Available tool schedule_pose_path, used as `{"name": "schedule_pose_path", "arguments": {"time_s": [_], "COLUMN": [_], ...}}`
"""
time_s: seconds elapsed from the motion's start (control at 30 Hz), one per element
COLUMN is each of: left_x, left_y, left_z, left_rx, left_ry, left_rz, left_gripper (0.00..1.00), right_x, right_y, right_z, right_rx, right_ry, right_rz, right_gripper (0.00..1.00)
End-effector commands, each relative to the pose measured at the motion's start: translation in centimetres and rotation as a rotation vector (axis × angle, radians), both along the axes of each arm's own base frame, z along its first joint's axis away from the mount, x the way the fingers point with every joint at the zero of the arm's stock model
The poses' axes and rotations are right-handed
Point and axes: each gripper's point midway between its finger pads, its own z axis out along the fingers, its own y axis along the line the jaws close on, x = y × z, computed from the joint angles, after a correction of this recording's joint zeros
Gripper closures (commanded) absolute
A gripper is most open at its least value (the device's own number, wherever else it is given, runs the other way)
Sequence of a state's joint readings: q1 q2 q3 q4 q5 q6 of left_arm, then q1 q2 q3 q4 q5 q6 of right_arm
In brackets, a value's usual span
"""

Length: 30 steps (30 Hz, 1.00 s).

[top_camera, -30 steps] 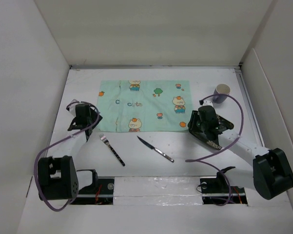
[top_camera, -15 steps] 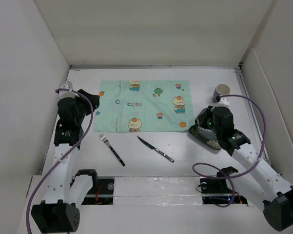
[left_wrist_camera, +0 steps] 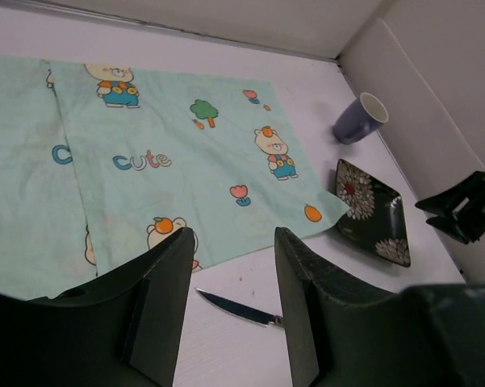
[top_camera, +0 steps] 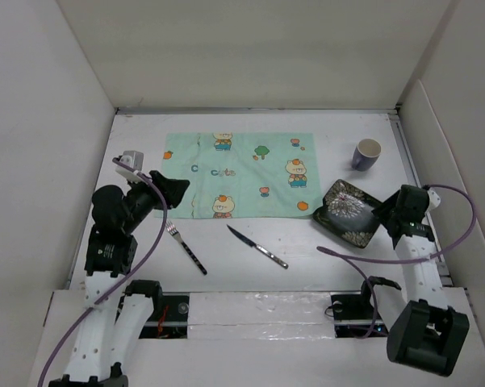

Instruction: Set the dinner table for one person

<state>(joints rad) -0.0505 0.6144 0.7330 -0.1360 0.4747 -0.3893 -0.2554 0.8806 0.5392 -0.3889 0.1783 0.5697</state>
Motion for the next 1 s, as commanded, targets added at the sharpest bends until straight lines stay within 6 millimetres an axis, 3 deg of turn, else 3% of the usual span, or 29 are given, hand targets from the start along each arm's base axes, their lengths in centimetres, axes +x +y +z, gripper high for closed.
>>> {"name": "schedule_pose_path", "arguments": {"time_s": [0.0, 0.13, 0.47, 0.6, 0.63, 0.7, 0.73, 0.8, 0.83, 0.87, 0.9, 0.97], "left_x": [-1.3, -2.5, -3.2, -3.3, -3.3, -3.2, -3.2, -3.2, -3.1, -3.0, -3.1, -2.9], "left_y": [-1.3, -1.7, -1.4, -1.2, -1.1, -1.1, -1.1, -1.1, -1.1, -1.1, -1.0, -1.0], "left_z": [0.9, 2.1, 2.8, 3.0, 2.9, 3.0, 2.9, 2.9, 2.9, 2.9, 3.0, 2.9], "left_rx": [0.042, 0.049, 0.05, 0.053, 0.054, 0.055, 0.055, 0.055, 0.055, 0.055, 0.055, 0.054], "left_ry": [-0.063, -0.11, -0.143, -0.149, -0.146, -0.145, -0.144, -0.144, -0.141, -0.14, -0.143, -0.14], "left_rz": [-0.086, -0.101, -0.089, -0.072, -0.069, -0.069, -0.069, -0.069, -0.064, -0.064, -0.063, -0.058], "left_gripper": [0.58, 0.58, 0.58, 0.58, 0.58, 0.58, 0.58, 0.58, 0.58, 0.58, 0.58, 0.58], "right_x": [-0.8, -0.3, -0.7, -0.6, -0.7, -1.2, -1.3, -1.3, -1.3, -1.6, -1.6, -1.6], "right_y": [-0.7, -0.3, 0.9, 0.9, 0.6, 0.4, 0.6, 0.3, -0.5, -0.3, -0.5, -0.9], "right_z": [-1.6, -2.9, -7.3, -9.3, -9.7, -10.8, -10.9, -10.1, -8.5, -8.6, -8.0, -5.7], "right_rx": [0.072, 0.11, 0.253, 0.312, 0.32, 0.349, 0.356, 0.354, 0.318, 0.323, 0.312, 0.274], "right_ry": [0.055, 0.1, 0.185, 0.209, 0.211, 0.22, 0.22, 0.183, 0.13, 0.144, 0.128, 0.077], "right_rz": [-0.046, -0.007, -0.02, -0.037, -0.051, -0.075, -0.071, -0.094, -0.126, -0.128, -0.133, -0.147], "right_gripper": [0.41, 0.38, 0.4, 0.51, 0.59, 0.66, 0.77, 0.84, 0.94, 0.94, 1.0, 1.0]}}
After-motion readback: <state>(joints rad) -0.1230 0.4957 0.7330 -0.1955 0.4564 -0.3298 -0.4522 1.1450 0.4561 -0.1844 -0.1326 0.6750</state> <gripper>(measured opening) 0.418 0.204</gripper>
